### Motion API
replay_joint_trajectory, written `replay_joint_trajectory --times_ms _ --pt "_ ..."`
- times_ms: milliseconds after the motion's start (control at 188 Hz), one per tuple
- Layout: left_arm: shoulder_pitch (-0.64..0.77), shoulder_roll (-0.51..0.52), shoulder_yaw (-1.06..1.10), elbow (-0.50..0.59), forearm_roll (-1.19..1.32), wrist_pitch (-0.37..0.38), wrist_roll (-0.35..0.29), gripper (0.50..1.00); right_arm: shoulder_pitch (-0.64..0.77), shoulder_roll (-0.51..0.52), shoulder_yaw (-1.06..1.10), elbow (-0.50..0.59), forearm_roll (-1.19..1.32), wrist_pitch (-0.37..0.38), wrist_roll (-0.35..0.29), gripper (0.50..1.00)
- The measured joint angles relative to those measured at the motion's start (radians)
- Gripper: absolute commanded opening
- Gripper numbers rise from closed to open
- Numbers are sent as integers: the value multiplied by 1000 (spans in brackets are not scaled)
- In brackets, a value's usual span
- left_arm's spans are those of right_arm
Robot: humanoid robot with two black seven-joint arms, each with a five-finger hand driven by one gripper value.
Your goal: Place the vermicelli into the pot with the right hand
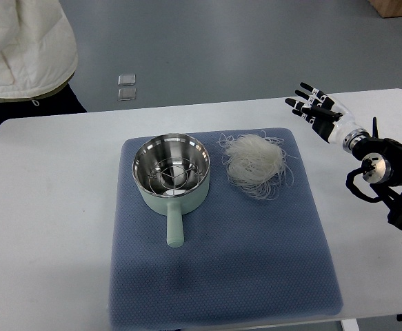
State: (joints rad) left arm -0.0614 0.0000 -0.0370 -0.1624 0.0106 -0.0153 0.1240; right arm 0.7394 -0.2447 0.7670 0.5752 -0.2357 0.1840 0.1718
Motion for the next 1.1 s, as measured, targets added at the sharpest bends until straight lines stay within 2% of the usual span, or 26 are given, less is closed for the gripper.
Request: replay_joint_trajectory --times_ms 1099 --pt "0 0 0 0 0 0 0 1000 3 -4 0 -7 -4 -1 0 928"
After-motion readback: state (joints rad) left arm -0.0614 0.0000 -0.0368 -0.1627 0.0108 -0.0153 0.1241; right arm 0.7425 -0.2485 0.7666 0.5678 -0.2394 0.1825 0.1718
